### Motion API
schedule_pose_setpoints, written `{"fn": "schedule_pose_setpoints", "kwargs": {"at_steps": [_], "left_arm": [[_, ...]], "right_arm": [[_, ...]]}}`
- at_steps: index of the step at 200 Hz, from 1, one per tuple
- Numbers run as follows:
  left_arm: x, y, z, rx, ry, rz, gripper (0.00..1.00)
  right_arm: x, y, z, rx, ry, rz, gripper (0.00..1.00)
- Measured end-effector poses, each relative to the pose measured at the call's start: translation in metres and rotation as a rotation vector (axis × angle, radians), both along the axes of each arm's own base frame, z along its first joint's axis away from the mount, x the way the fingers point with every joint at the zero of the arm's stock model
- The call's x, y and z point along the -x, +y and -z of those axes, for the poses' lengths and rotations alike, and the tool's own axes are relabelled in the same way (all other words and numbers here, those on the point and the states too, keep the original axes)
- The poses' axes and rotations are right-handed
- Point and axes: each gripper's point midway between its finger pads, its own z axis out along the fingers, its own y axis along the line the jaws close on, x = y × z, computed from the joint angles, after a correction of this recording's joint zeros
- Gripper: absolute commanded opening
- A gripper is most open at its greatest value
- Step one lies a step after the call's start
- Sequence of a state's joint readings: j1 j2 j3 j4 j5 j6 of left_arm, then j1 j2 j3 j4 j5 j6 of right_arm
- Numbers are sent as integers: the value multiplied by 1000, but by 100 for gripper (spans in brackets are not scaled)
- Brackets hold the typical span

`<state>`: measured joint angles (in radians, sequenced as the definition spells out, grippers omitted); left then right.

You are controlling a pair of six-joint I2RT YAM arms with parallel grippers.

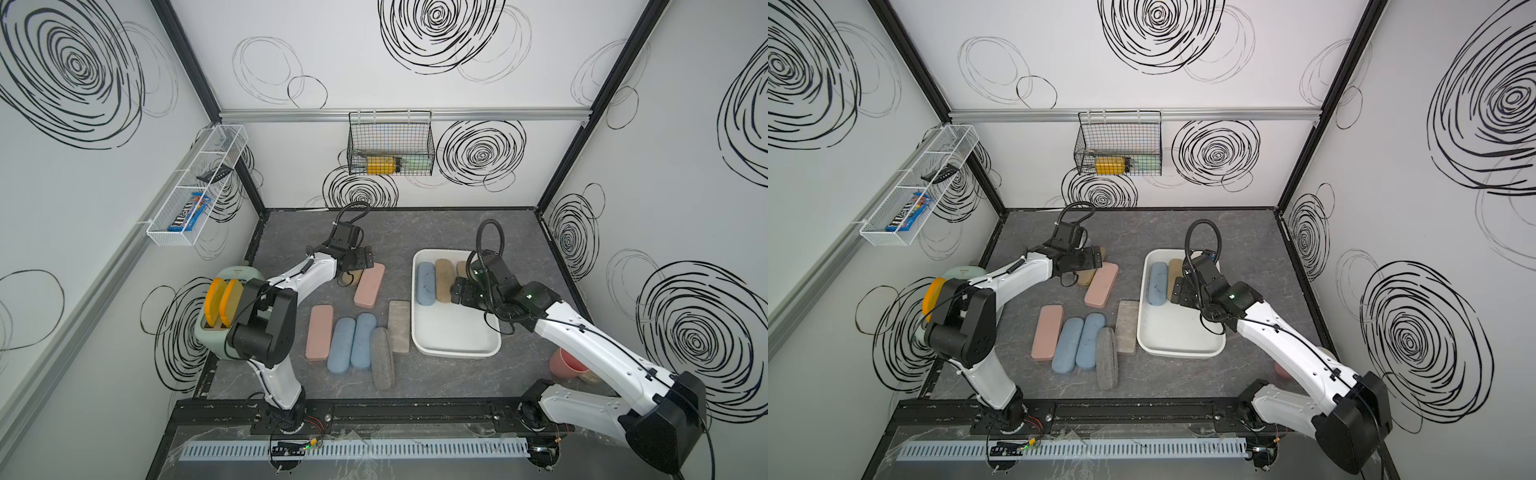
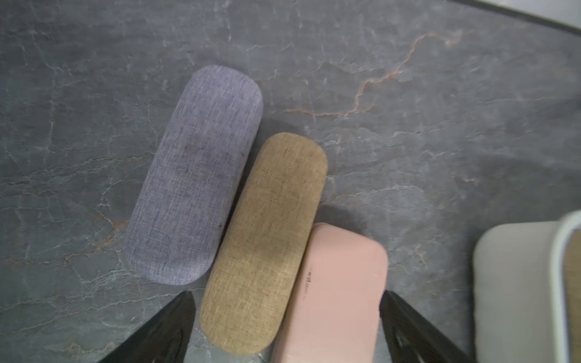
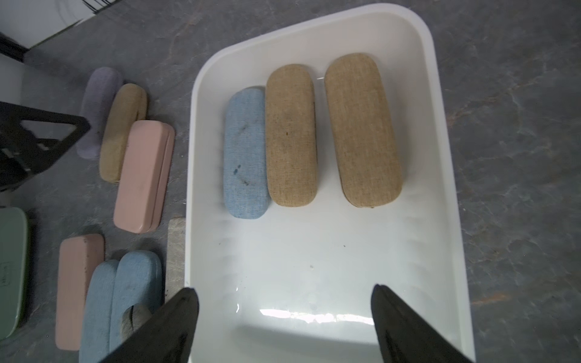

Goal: Put the glasses cases into the storage boxes
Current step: Pick up the glasses case at the center of the board.

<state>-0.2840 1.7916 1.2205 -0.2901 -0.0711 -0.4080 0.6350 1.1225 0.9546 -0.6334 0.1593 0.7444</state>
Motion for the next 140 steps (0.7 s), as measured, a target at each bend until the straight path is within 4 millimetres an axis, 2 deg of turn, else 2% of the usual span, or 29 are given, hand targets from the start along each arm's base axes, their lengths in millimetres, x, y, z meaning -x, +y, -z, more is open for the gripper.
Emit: {"fn": "schedule_pose_setpoints", "kwargs": {"at_steps": [21,37,65,86,105,140], "left_arm": [[-8,17,11,-20,25,-35,96],[-23,29,6,-26,7,-61,96],[-53,43,-2,-30,-28,-91,97],[-67,51,6,-49,-19,-98,98],[-72,55,21,-69,12,-98,100],[-66,56,43,-91,80,-81,99]], "right_arm": [[-1,12,-7,-45,-23,-51,75],[-1,19,-8,-69,-23,-80,72],[4,25,1,-93,3,-113,70],[7,28,5,-105,19,-129,69],[8,31,6,-115,25,-139,69],[8,35,5,-130,22,-151,69]]}}
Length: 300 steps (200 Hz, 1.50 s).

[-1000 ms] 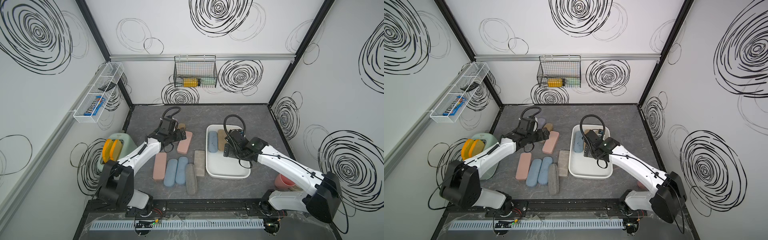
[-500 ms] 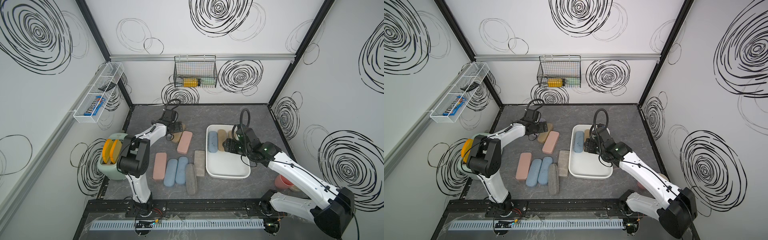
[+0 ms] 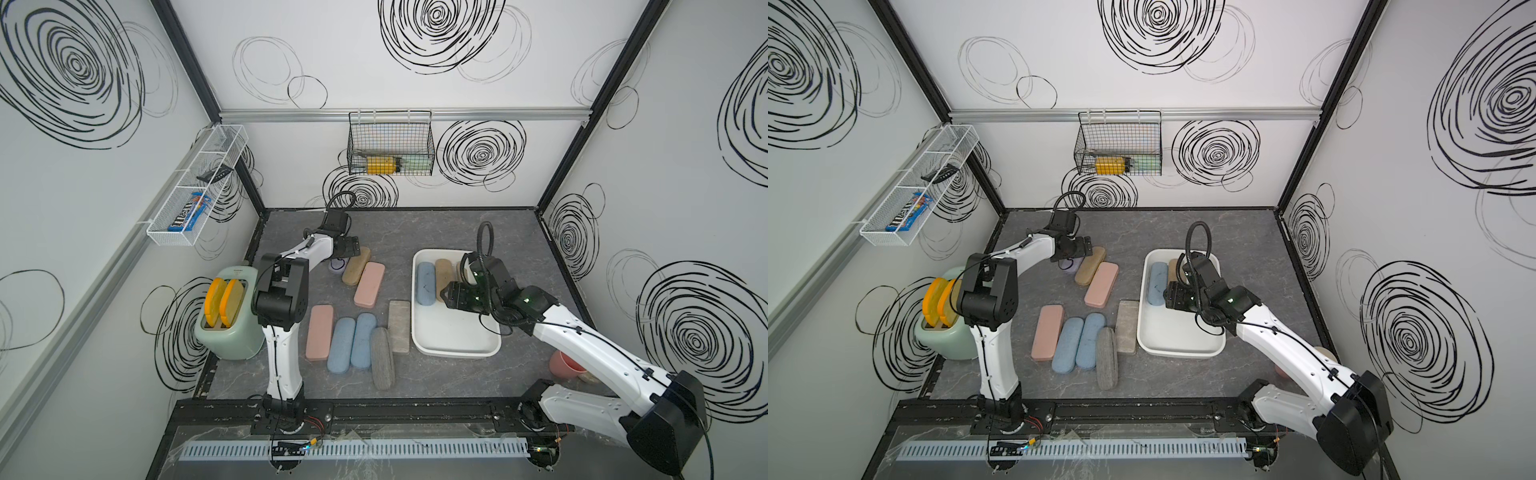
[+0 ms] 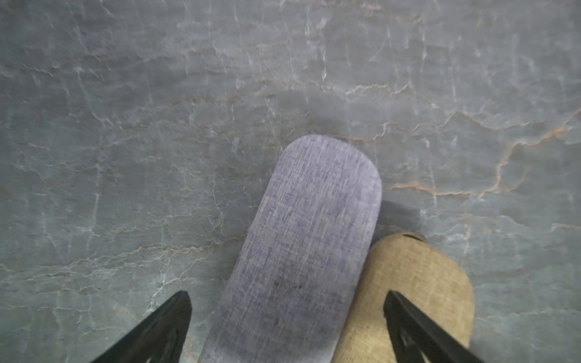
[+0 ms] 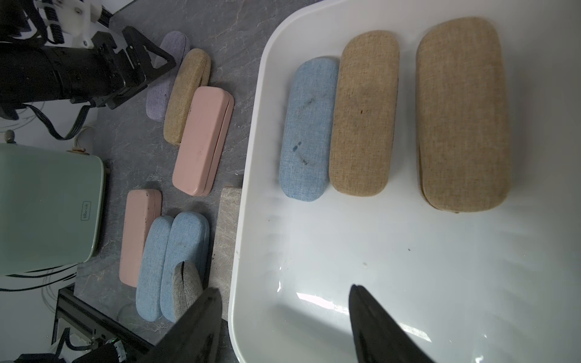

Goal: Put the glasses cases into the storage boxes
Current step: Pick up the glasses case at the center of the board.

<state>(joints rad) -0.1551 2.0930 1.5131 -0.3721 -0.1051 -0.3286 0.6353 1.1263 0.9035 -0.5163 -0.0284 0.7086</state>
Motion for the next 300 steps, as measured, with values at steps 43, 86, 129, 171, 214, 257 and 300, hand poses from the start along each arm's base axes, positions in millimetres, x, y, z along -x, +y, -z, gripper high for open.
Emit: {"fn": "schedule_pose_setpoints", "kwargs": {"at_steps": [43,86,129,171,214,257,300], "left_arm": [[4,4,3,-15,25,-2,95],[1,20,3,-31,32,-34,94],[0,28,7,-36,40,-46,92],[4,22,22,-42,75,-33,91],[8,22,30,-49,100,-31,83],[8,22,30,-44,101,-30,76],[8,18,30,-24,102,-23,70]], "right_arm": [[0,6,1,-18,4,-20,69],[3,7,8,-17,17,-37,69],[5,8,12,-22,25,-45,69],[6,10,12,-31,24,-52,69],[6,9,14,-32,23,-53,67],[9,8,18,-30,26,-53,64],[9,7,16,-33,21,-53,62]]}}
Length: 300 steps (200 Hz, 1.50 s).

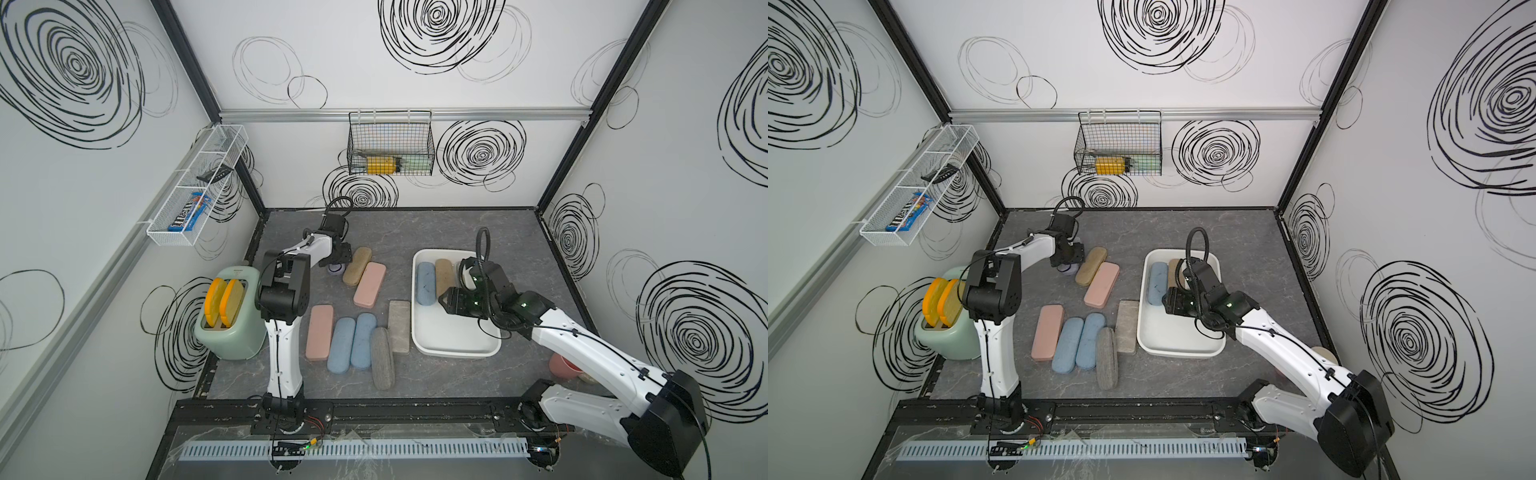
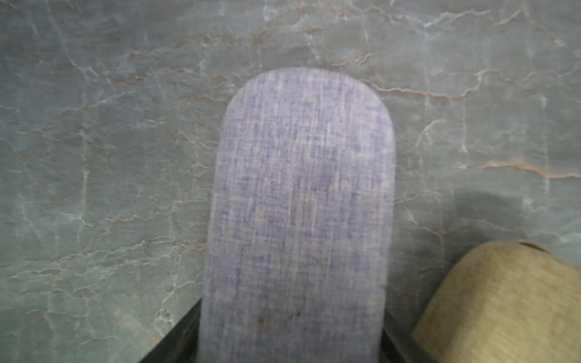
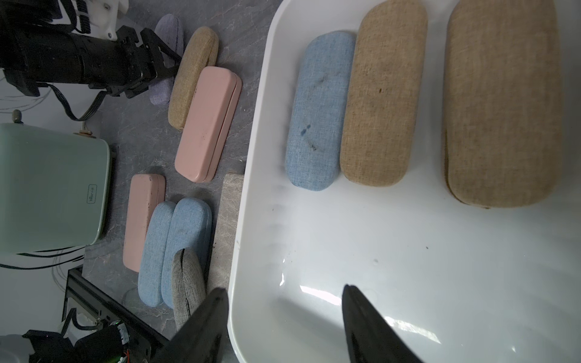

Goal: Put the glasses cases into the storage boxes
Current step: Pick up the glasses case at the center of the board, then place the glasses case in the storage box.

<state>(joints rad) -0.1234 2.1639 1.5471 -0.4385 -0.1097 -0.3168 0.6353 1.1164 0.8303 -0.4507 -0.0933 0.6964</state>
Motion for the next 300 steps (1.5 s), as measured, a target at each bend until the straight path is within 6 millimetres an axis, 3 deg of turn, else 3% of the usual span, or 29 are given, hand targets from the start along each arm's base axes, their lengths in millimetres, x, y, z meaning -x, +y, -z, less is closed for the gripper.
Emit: {"fn": "schedule_pose_setpoints", "kwargs": {"at_steps": [46,99,146,174,197,218,238,266,300], "left_arm": [[5,-10,-18,59,-29,1,67],[11,-39,-74,126,-138,37,61],[40,-83,-122,207,-201,117,62],[87,-142,-161,303,-232,250,66],[146,-200,-195,392,-248,411,66],[201,-243,-207,465,-220,543,66],[244,-266,-196,498,-147,610,66],[295,-285,-160,505,-8,652,65],[334,-302,-130,483,95,672,64]], "right_arm": [[0,-1,-3,-4,-10,3,61],[-5,-4,-10,-4,-26,18,60],[-14,-20,-31,-14,-71,65,60],[-25,-44,-45,-21,-97,137,60],[-31,-65,-53,-25,-115,191,59],[-35,-82,-56,-30,-116,237,59],[-36,-96,-55,-31,-101,272,58],[-38,-105,-55,-45,-93,296,58],[-32,-103,-57,-69,-97,284,58]]}}
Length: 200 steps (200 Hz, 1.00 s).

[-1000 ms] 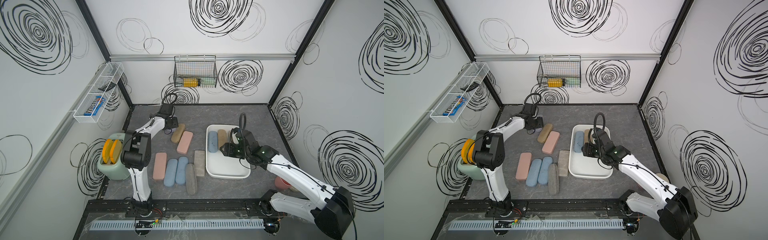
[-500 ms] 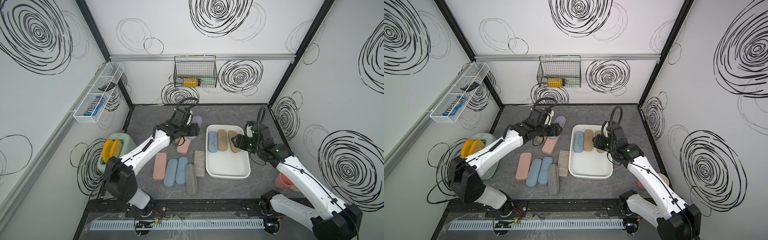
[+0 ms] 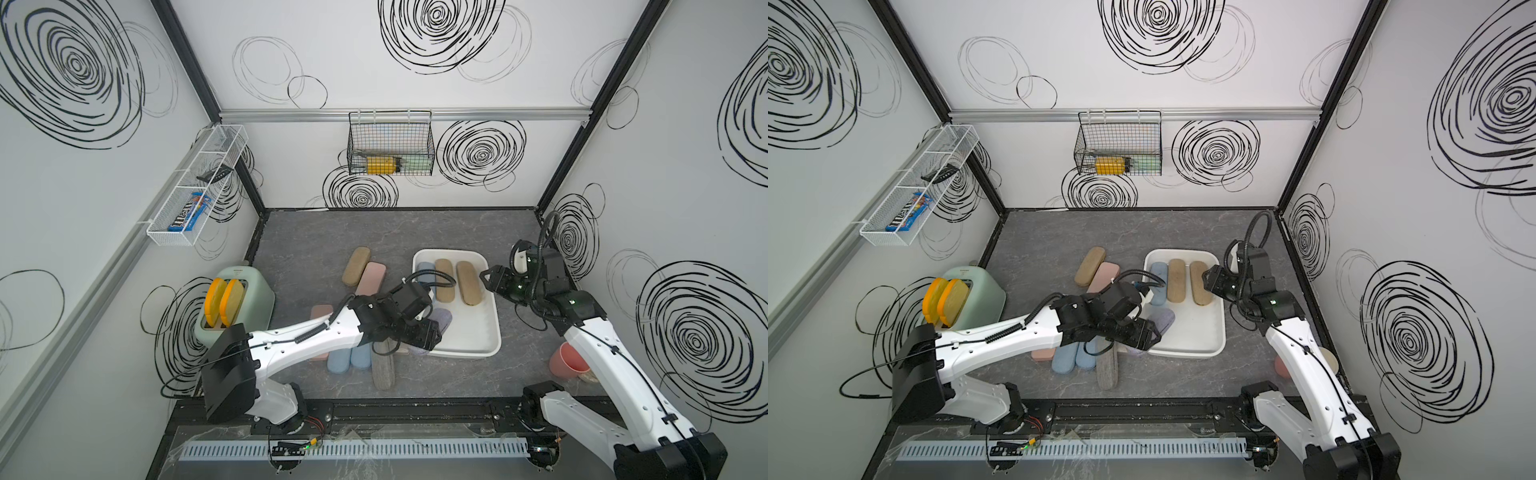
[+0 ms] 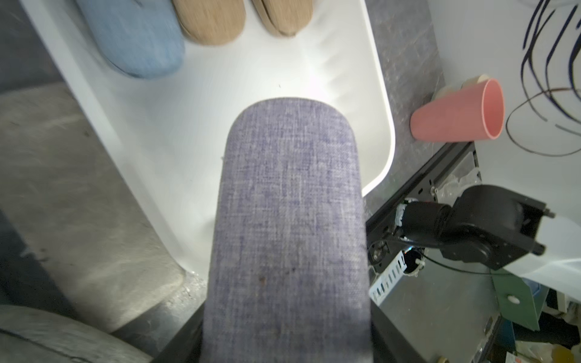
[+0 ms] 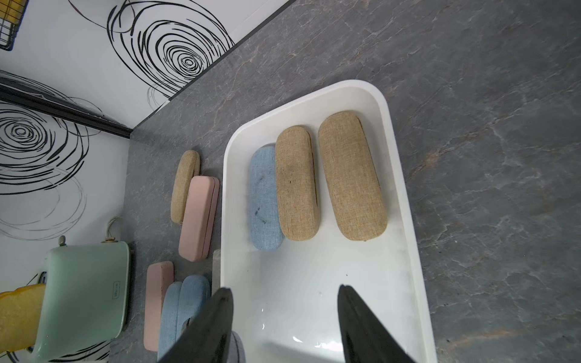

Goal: Put the glasses cases into the storage boxes
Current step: Place the glasses case in the storage box.

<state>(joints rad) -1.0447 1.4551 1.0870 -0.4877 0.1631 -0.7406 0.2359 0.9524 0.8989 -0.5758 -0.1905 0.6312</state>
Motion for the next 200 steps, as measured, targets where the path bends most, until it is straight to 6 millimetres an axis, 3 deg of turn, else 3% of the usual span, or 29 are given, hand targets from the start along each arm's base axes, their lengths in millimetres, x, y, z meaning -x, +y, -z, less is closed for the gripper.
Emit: {"fn": "schedule_pose_setpoints", "kwargs": {"at_steps": [19,64,112,163,200], "left_arm": [[6,-5,15,-33,24,-12,63],[-7,-6,47,-115,33,-91,62],[-32,-30,52,-125,-2,-145,62],[-45,-38,72,-180,-11,-208,60],[-48,-36,75,-203,-37,-262,61]], "right_arm": [[5,1,4,-9,6,-8,58],[17,2,3,-34,0,-27,58],[29,4,4,-46,6,-47,58],[34,5,4,-54,11,-66,59],[35,5,5,-57,16,-68,59]]}}
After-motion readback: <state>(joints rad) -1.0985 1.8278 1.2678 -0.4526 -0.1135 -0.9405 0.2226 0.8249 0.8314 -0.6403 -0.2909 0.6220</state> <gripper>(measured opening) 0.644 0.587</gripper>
